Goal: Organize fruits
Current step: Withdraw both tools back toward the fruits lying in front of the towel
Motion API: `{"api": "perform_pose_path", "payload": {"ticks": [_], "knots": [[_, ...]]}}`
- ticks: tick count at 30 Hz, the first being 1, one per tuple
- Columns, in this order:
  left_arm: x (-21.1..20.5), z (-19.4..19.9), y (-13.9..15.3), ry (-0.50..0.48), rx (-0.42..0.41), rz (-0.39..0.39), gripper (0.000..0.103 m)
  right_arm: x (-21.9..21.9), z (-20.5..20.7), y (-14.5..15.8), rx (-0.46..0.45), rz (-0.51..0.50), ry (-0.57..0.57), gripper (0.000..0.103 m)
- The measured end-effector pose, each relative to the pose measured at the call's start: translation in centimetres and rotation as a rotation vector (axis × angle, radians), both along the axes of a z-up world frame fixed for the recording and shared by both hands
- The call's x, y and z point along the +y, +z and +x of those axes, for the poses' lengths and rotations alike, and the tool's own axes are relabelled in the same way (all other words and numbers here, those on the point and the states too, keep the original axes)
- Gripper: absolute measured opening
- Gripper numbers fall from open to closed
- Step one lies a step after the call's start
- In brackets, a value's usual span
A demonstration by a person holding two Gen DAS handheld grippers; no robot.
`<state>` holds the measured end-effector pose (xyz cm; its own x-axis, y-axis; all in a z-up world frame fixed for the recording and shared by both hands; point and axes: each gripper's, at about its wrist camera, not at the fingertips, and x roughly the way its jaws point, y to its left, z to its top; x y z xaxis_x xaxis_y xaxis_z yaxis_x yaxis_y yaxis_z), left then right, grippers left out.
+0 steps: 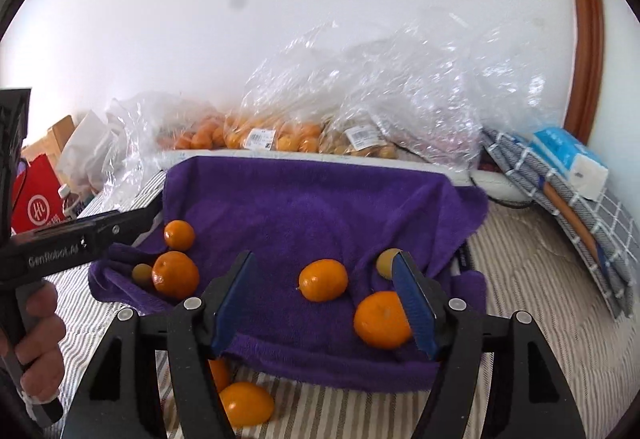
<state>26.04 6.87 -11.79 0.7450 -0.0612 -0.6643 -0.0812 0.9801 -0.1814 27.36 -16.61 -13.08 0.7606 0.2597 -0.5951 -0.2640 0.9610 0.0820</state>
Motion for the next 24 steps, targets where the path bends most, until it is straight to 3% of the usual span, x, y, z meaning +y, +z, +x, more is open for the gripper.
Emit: {"api": "perform_pose_path", "payload": {"ticks": [9, 12, 20, 24], "knots": [[-1.1, -6.5, 1.6, 0.013, -0.008, 0.010, 0.055, -1.5, -6.0, 2.7, -0.032, -0.054, -0.051, 0.069], [-1.5, -8.1, 1.6, 0.010, -0.008, 0.025, 0.055, -2.5, -8.0, 2.8, -0.037, -0.027, -0.073, 0.069], [-1.7, -10.7, 0.3, 0.000, 0.036, 0.042, 0.055, -3.6, -10.6, 0.6, 0.060, 0.021, -0.066, 0.069], [-0.9, -11.2, -0.8, -0.001, 0.067, 0.055, 0.055, -2.8, -11.7, -0.8, 0.081, 0.015, -0.043, 0.061]]}}
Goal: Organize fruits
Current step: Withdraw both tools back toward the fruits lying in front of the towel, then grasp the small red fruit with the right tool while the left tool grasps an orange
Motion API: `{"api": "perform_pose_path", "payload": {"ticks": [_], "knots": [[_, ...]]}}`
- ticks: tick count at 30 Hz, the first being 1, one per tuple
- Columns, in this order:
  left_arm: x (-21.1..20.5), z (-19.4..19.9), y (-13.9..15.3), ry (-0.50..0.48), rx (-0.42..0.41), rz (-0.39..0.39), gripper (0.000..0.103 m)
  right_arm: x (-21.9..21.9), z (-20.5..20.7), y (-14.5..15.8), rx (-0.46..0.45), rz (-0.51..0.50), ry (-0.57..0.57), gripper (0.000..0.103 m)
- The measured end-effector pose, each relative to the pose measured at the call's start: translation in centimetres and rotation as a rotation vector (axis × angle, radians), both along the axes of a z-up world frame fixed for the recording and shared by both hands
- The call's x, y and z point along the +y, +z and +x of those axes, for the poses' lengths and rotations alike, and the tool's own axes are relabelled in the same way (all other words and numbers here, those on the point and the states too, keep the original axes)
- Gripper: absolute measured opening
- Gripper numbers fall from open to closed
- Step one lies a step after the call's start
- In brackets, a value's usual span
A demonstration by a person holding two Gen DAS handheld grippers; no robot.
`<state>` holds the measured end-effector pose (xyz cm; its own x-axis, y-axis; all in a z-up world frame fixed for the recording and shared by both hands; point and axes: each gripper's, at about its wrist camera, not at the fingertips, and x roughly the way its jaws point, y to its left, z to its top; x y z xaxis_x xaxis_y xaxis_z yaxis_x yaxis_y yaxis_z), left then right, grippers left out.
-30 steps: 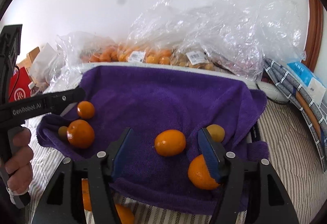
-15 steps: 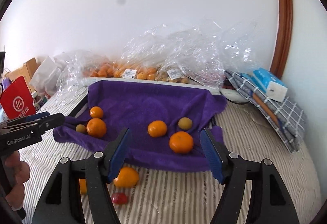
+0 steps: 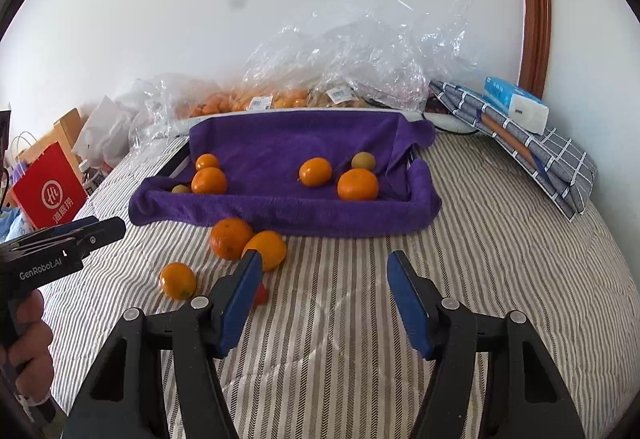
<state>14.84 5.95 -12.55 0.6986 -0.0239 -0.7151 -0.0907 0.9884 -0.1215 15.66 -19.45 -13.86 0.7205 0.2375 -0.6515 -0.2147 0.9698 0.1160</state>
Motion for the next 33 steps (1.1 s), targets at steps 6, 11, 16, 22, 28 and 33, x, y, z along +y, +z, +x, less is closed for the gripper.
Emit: {"api": "perform_pose_path", "payload": {"ticks": [6, 11, 16, 22, 28, 33], "knots": [[1.9, 0.0, -1.5, 0.020, 0.034, -0.026, 0.055, 2.3, 0.2, -2.7, 0.068, 0.004, 0.060, 0.047], [2.7, -0.2, -2.5, 0.009, 0.045, -0.025, 0.055, 4.2, 1.1, -4.1, 0.104, 0.004, 0.093, 0.046], [3.0, 0.0, -3.1, 0.005, 0.057, -0.040, 0.055, 5.4, 2.2, -4.9, 0.144, -0.008, 0.110, 0.035], [2.3, 0.3, -3.5, -0.015, 0.062, -0.070, 0.055, 5.1, 2.0, -5.0, 0.151, -0.010, 0.128, 0.024], [0.1, 0.3, -3.0, -0.073, 0.044, -0.080, 0.055, 2.6, 1.1, -3.9, 0.118, -0.026, 0.092, 0.024], [-2.5, 0.7, -3.3, -0.132, 0.060, -0.080, 0.058, 0.5, 0.4, -3.1, 0.094, -0.045, 0.062, 0.024]]}}
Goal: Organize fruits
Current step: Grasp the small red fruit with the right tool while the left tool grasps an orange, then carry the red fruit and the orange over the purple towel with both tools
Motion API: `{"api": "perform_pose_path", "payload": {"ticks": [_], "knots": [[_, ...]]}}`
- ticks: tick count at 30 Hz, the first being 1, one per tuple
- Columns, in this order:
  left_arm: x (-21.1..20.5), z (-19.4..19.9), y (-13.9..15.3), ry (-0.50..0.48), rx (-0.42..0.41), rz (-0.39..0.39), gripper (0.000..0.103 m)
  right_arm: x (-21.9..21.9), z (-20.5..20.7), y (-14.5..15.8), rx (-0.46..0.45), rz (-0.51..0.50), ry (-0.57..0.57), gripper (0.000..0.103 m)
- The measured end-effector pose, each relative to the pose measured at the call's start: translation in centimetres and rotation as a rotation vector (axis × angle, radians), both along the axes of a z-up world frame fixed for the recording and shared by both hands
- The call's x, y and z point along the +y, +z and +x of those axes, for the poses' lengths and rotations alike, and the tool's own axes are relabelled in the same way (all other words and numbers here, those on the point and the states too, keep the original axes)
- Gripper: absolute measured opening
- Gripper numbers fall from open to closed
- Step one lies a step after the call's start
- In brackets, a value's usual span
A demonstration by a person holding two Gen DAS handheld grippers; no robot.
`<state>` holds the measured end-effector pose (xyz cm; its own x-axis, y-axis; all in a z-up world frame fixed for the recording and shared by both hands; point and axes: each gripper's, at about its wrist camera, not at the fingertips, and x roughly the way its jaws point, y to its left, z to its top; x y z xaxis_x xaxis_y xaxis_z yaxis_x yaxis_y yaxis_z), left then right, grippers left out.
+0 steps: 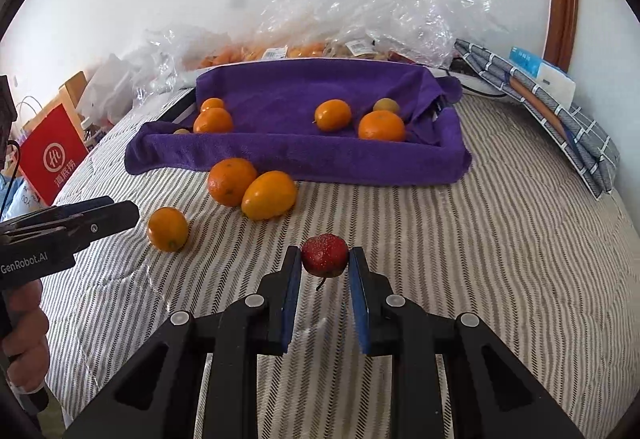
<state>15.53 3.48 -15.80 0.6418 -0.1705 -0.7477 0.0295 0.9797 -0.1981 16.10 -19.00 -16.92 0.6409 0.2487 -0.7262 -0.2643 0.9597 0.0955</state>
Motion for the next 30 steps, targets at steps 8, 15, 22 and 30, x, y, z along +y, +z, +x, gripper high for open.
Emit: {"api": "perform_pose_path", "payload": {"ticks": [8, 15, 22, 30], "knots": [[-2.8, 0.6, -1.6, -0.012, 0.044, 0.023, 0.055, -1.8, -0.4, 0.3, -0.018, -0.023, -0.011, 0.024], [-3.0, 0.6, -2.0, 0.031, 0.056, 0.039, 0.033, -2.5, -0.4, 0.6, -0.014, -0.010, 0.009, 0.024], [-1.5, -0.5, -0.3, 0.117, 0.036, 0.025, 0.033, -2.3, 0.1, 1.5, -0.013, 0.024, 0.035, 0.024], [1.4, -2.2, 2.4, 0.227, 0.017, -0.012, 0.033, -2.3, 1.1, 3.4, -0.004, 0.071, 0.046, 0.024]]}}
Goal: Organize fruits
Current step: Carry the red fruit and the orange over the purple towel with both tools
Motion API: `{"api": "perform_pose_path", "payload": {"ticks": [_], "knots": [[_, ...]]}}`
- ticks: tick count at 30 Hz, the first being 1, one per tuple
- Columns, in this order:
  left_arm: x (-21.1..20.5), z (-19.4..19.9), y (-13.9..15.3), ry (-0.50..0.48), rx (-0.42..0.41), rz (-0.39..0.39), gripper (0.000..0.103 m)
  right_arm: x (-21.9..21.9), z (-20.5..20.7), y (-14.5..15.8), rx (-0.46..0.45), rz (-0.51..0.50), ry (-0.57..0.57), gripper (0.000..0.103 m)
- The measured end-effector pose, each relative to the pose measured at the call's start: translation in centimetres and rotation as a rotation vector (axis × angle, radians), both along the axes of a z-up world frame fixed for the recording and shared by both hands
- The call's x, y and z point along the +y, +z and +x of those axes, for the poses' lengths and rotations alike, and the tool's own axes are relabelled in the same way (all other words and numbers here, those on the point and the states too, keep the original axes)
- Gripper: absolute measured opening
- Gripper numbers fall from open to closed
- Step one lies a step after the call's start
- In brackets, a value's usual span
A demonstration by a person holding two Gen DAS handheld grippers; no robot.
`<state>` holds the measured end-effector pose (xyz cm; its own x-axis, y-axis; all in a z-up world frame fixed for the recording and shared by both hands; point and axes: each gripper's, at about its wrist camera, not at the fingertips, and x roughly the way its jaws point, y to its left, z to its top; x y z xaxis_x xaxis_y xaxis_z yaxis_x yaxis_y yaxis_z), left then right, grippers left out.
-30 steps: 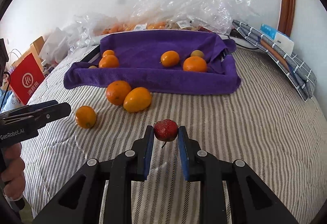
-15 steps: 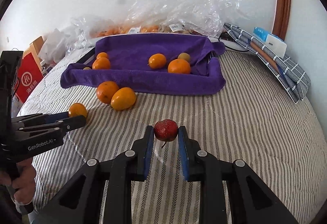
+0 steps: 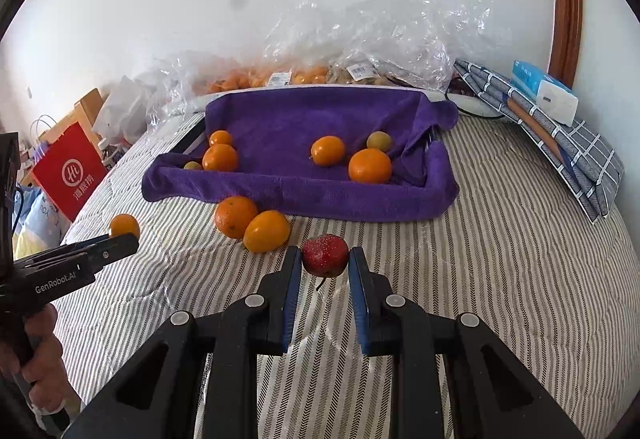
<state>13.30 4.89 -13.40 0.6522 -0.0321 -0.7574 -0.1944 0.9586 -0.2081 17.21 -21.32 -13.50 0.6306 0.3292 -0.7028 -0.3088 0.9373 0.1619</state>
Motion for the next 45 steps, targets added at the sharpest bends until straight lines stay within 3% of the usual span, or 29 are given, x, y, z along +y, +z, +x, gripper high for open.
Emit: {"api": "perform_pose_path", "payload": {"ticks": [11, 21, 26, 34, 45], "knots": [[3.0, 1.6, 4.1, 0.034, -0.079, 0.017, 0.033, -0.3, 1.5, 4.0, -0.079, 0.025, -0.089, 0.024], [3.3, 7.7, 4.6, 0.040, -0.127, -0.035, 0.033, 1.0, 7.6, 5.0, -0.120, -0.003, -0.067, 0.024], [1.5, 12.0, 3.5, -0.001, -0.118, -0.032, 0.033, 0.9, 11.8, 3.6, -0.130, -0.017, -0.072, 0.024], [-1.3, 17.4, 0.6, -0.032, -0.080, -0.060, 0.033, 0.4, 17.8, -0.1, -0.067, -0.009, -0.082, 0.024], [-1.3, 19.4, -2.3, -0.045, -0.022, -0.078, 0.033, 0.8, 20.4, -3.9, 0.003, -0.003, -0.066, 0.024]]}}
